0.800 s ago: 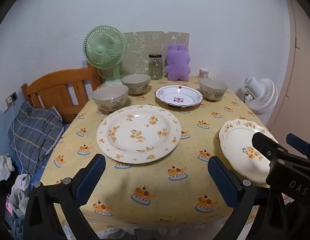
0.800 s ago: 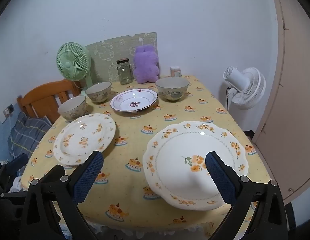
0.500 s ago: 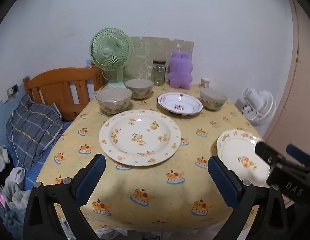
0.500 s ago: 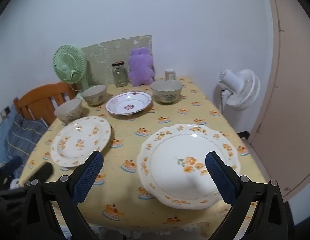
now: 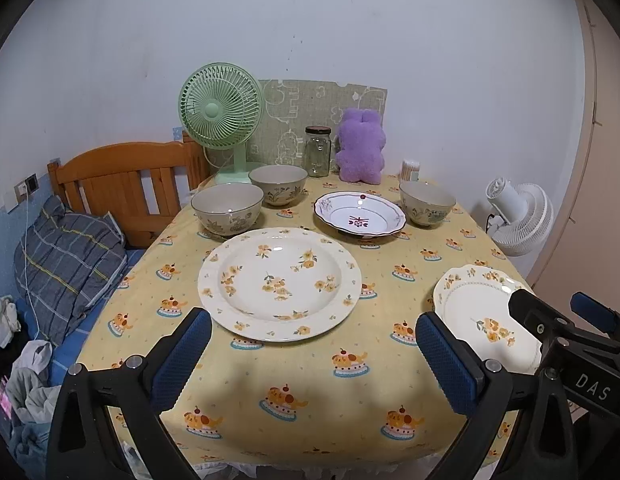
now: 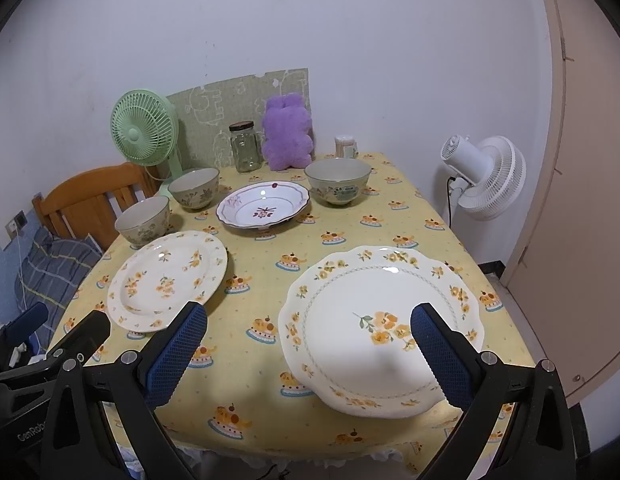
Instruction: Organize plates and bowls
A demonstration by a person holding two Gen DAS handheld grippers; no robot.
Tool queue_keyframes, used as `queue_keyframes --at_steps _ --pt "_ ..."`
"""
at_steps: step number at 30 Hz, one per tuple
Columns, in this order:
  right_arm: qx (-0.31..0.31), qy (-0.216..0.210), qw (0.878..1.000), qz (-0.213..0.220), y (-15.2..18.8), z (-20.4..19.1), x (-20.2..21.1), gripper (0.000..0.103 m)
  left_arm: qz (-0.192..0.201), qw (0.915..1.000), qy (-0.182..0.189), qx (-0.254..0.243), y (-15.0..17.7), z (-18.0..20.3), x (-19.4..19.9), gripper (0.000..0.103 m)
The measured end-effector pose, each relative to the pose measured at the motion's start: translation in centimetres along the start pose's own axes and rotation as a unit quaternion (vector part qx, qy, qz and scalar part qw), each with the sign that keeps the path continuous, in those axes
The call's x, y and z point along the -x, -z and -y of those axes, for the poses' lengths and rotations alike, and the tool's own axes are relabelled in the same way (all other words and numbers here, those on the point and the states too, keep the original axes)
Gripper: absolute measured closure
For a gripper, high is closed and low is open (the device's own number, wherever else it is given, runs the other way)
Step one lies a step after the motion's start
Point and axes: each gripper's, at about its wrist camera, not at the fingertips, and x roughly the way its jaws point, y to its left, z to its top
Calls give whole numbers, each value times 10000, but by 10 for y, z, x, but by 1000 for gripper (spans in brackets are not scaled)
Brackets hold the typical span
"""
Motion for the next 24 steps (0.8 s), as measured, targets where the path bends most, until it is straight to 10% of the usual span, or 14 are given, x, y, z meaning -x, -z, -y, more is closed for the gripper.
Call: queue_keyframes --at_steps 24 --pt "-91 30 9999 -96 -4 5 -2 0 25 10000 -29 29 -3 1 0 0"
